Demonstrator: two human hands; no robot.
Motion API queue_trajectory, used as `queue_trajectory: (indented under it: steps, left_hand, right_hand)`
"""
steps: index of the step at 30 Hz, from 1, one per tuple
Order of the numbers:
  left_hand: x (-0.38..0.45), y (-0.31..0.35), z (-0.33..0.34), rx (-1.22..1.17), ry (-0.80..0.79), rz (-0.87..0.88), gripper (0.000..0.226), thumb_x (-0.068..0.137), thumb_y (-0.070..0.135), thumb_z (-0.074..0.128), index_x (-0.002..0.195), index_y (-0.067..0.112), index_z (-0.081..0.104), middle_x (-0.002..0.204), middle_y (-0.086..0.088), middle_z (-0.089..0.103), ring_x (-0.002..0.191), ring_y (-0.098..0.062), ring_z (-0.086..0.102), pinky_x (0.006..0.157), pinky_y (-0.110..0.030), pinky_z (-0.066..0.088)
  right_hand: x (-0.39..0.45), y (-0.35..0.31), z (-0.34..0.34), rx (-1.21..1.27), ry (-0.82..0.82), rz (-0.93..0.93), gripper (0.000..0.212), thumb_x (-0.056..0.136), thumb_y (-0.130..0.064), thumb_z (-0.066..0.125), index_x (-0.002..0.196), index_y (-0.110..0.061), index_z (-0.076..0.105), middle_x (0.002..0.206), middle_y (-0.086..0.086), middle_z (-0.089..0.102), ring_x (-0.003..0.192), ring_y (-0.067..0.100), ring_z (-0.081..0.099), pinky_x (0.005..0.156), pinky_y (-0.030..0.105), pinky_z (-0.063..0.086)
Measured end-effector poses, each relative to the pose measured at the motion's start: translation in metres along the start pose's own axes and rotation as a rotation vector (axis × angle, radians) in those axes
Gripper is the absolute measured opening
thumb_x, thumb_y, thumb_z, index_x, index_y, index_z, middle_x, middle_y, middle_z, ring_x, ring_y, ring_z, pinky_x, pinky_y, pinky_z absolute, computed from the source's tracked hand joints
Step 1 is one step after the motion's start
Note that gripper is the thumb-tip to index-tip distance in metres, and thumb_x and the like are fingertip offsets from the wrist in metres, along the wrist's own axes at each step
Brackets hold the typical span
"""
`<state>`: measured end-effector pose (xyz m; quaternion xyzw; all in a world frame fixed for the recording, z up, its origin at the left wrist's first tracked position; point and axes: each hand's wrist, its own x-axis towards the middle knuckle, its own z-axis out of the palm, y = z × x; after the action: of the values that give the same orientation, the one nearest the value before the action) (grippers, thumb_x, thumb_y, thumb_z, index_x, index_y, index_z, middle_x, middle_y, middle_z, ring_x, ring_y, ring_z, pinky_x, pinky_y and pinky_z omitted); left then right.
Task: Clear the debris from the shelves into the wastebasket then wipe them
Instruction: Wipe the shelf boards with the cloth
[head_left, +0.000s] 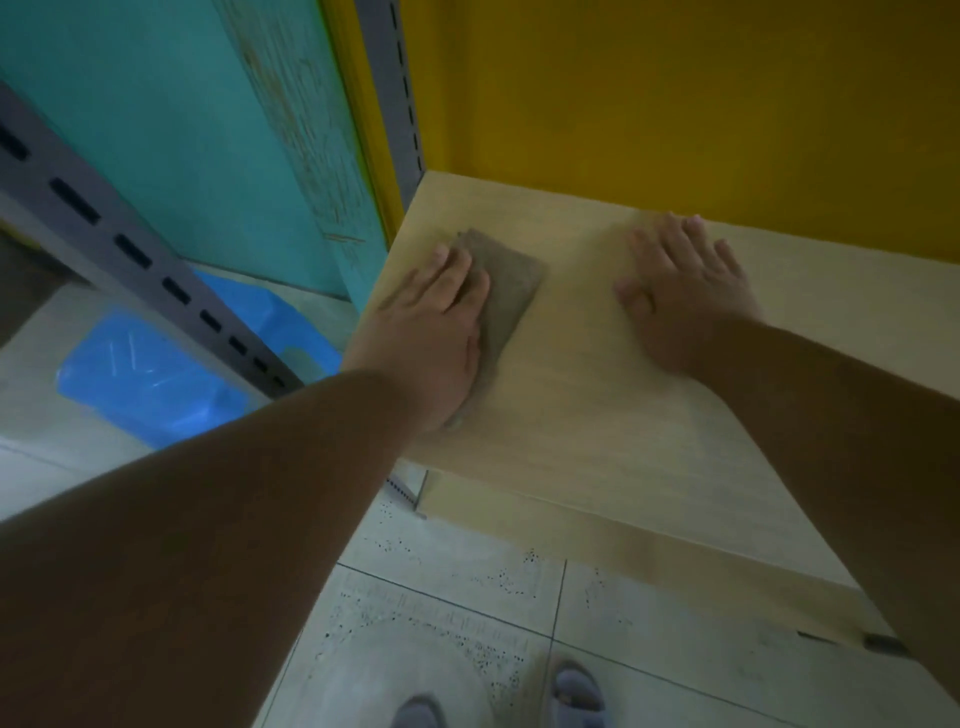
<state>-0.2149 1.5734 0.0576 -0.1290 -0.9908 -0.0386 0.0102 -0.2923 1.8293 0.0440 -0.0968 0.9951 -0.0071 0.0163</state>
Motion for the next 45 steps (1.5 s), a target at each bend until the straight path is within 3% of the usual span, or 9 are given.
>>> queue_trajectory:
  steps: [4, 8, 10, 13, 18, 25, 30, 36, 45]
  left_hand:
    - [-0.009, 0.005, -0.003, -0.004, -0.083, -0.193, 0.065, 0.098, 0.01, 0.036, 0.156, 0.002, 0.008, 0.166, -0.006, -0.004, 0.152, -0.02, -0.01, 0.119, -0.031, -0.004]
    - [-0.011, 0.004, -0.007, -0.164, -0.082, -0.23, 0.075, 0.096, 0.006, 0.043, 0.157, 0.011, 0.0, 0.166, -0.009, -0.003, 0.152, -0.023, -0.007, 0.121, -0.032, -0.001]
    - [-0.015, 0.004, -0.007, -0.237, -0.052, -0.194, 0.074, 0.098, 0.017, 0.041, 0.158, 0.021, -0.001, 0.166, -0.008, -0.001, 0.152, -0.025, -0.007, 0.122, -0.036, 0.001]
    - [-0.024, 0.003, 0.002, -0.073, -0.057, -0.064, 0.073, 0.09, 0.049, 0.01, 0.158, 0.023, 0.005, 0.166, -0.008, -0.002, 0.152, -0.029, -0.008, 0.123, -0.043, -0.002]
    - [-0.041, -0.006, 0.001, -0.031, -0.11, -0.127, 0.077, 0.088, 0.05, 0.002, 0.158, 0.016, -0.003, 0.166, -0.007, -0.01, 0.151, -0.024, -0.014, 0.119, -0.033, -0.014]
    - [-0.044, 0.012, 0.006, 0.055, -0.142, -0.158, 0.098, 0.078, 0.073, -0.011, 0.156, 0.014, -0.01, 0.165, -0.011, -0.014, 0.15, -0.029, -0.018, 0.122, -0.045, -0.007]
    - [-0.042, 0.036, 0.01, 0.033, -0.14, -0.119, 0.098, 0.078, 0.076, -0.01, 0.156, 0.016, -0.012, 0.165, -0.008, -0.014, 0.15, -0.026, -0.017, 0.122, -0.043, -0.007]
    - [-0.041, 0.085, 0.012, 0.008, -0.124, 0.024, 0.11, 0.067, 0.074, -0.034, 0.156, 0.015, -0.01, 0.166, -0.005, -0.012, 0.151, -0.023, -0.015, 0.123, -0.041, -0.005]
    - [-0.028, 0.184, 0.02, -0.029, -0.113, 0.163, 0.09, 0.083, 0.068, -0.016, 0.156, 0.014, -0.012, 0.165, -0.006, -0.015, 0.151, -0.025, -0.017, 0.122, -0.043, -0.006]
  right_hand:
    - [-0.001, 0.001, 0.0, 0.002, 0.015, 0.009, 0.061, 0.1, -0.05, 0.021, 0.155, -0.024, 0.013, 0.164, 0.008, 0.001, 0.15, 0.025, -0.003, 0.12, 0.043, 0.0]
    - [-0.001, -0.002, 0.002, 0.031, 0.021, 0.019, 0.058, 0.102, -0.043, 0.019, 0.156, -0.022, 0.014, 0.164, 0.007, 0.002, 0.15, 0.023, -0.002, 0.121, 0.042, 0.001]
    - [-0.006, -0.003, 0.003, 0.055, 0.026, 0.045, 0.057, 0.102, -0.041, 0.02, 0.155, -0.021, 0.015, 0.164, 0.007, 0.003, 0.15, 0.023, -0.001, 0.121, 0.042, 0.002]
    - [-0.017, -0.002, 0.006, 0.069, 0.036, 0.098, 0.06, 0.101, -0.046, 0.021, 0.155, -0.022, 0.015, 0.164, 0.008, 0.002, 0.15, 0.024, -0.001, 0.121, 0.041, 0.001]
    - [-0.027, -0.001, 0.005, 0.072, 0.016, 0.163, 0.064, 0.099, -0.053, 0.02, 0.156, -0.025, 0.012, 0.164, 0.007, -0.002, 0.15, 0.023, -0.005, 0.121, 0.04, 0.0]
    - [-0.031, 0.004, -0.003, 0.142, -0.013, 0.129, 0.07, 0.097, -0.058, 0.029, 0.155, -0.022, 0.015, 0.164, 0.007, 0.0, 0.15, 0.023, -0.004, 0.121, 0.041, 0.001]
    - [-0.044, 0.014, -0.006, 0.185, 0.04, 0.121, 0.077, 0.091, -0.063, 0.042, 0.153, -0.021, 0.024, 0.163, 0.006, 0.008, 0.15, 0.022, 0.002, 0.122, 0.04, 0.003]
    - [-0.062, 0.04, -0.007, 0.284, 0.073, 0.134, 0.084, 0.08, -0.071, 0.052, 0.148, -0.023, 0.035, 0.162, 0.006, 0.015, 0.15, 0.021, 0.003, 0.122, 0.039, 0.009]
    - [-0.12, 0.118, -0.015, 0.399, 0.193, 0.232, 0.067, 0.087, -0.054, 0.057, 0.142, -0.017, 0.046, 0.151, 0.005, 0.038, 0.14, 0.022, 0.033, 0.115, 0.034, 0.027]
